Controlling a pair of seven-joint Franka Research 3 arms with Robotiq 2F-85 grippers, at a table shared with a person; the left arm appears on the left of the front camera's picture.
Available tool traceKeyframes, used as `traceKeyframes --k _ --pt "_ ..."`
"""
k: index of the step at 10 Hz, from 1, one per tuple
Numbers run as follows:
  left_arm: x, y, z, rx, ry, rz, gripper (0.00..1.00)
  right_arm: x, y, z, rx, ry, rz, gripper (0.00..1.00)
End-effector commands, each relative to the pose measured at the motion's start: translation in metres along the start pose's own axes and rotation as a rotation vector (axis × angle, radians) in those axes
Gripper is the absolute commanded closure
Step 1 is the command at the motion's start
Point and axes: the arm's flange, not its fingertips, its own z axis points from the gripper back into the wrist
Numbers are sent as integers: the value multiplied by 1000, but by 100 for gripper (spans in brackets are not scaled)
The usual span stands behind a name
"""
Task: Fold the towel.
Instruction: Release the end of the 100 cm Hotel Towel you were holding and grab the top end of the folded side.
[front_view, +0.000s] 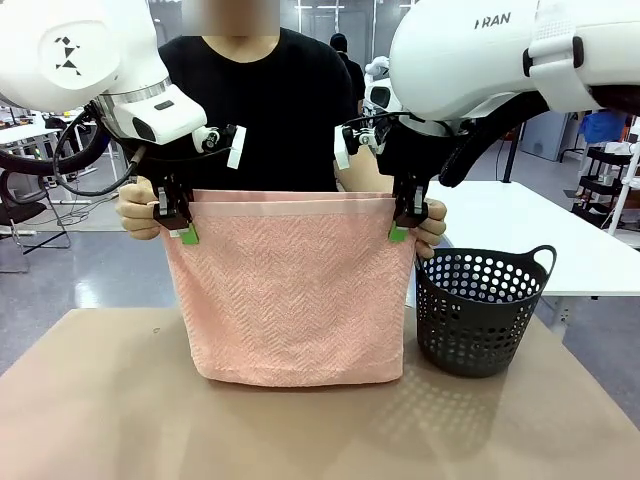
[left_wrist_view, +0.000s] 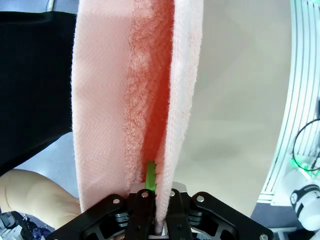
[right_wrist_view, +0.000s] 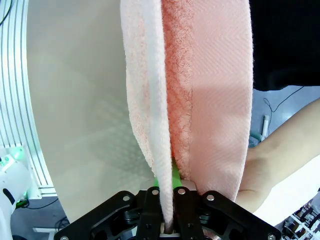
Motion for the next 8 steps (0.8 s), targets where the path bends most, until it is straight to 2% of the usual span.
traceKeyframes --k 1,6,7,8 --pt "-2 1 1 7 8 0 100 -1 -1 0 -4 4 0 100" --pt "-2 1 1 7 8 0 100 -1 -1 0 -4 4 0 100" --pt "0 0 0 0 0 0 97 0 0 0 0 0 0 97" --pt "-2 -1 1 10 -15 -4 61 -2 0 0 -7 -17 5 65"
